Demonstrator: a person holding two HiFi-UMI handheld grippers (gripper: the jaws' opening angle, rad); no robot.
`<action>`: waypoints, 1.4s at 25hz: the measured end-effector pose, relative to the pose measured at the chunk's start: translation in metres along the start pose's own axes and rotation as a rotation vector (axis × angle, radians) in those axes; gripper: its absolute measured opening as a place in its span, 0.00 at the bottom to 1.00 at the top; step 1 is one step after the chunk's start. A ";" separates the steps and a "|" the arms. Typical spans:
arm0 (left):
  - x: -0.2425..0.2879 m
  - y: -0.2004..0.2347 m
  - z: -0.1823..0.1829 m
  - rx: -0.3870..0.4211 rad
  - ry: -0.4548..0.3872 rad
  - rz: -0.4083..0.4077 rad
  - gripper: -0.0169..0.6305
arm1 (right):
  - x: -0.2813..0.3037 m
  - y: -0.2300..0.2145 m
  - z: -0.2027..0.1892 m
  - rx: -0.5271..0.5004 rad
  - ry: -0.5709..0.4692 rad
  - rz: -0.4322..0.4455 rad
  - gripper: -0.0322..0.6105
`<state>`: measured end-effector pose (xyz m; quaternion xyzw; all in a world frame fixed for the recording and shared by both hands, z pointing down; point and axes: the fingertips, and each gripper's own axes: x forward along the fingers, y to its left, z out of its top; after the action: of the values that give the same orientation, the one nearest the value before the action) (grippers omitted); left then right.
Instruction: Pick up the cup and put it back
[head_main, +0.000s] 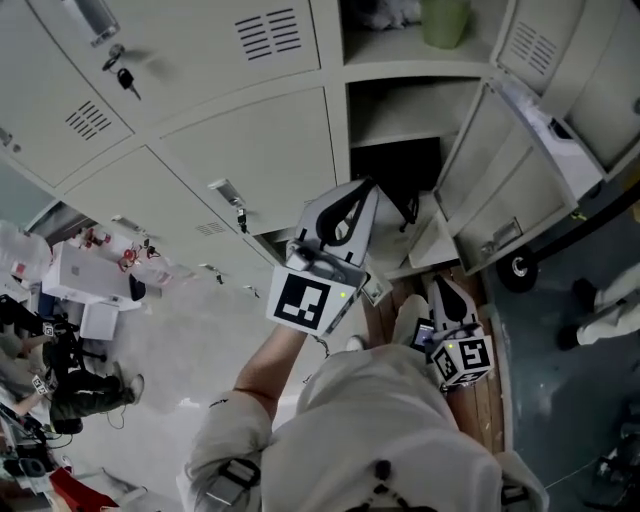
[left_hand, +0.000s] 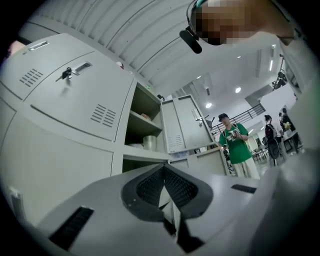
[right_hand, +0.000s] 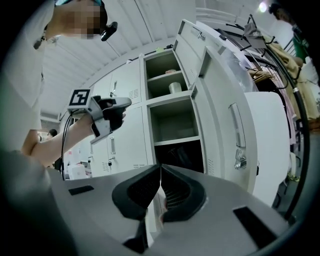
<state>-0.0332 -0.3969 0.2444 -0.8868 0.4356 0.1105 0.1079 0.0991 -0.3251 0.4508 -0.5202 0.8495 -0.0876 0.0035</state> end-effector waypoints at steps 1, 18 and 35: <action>-0.008 0.000 -0.011 -0.010 0.015 0.015 0.04 | 0.000 0.000 0.001 -0.004 -0.001 0.000 0.09; -0.133 -0.053 -0.134 -0.131 0.272 0.061 0.04 | -0.037 0.032 -0.021 0.023 0.028 -0.027 0.09; -0.213 -0.134 -0.132 -0.201 0.324 0.135 0.04 | -0.112 0.079 -0.049 0.038 0.051 0.112 0.09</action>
<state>-0.0397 -0.1954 0.4446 -0.8680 0.4926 0.0162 -0.0606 0.0758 -0.1834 0.4772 -0.4692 0.8753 -0.1167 -0.0036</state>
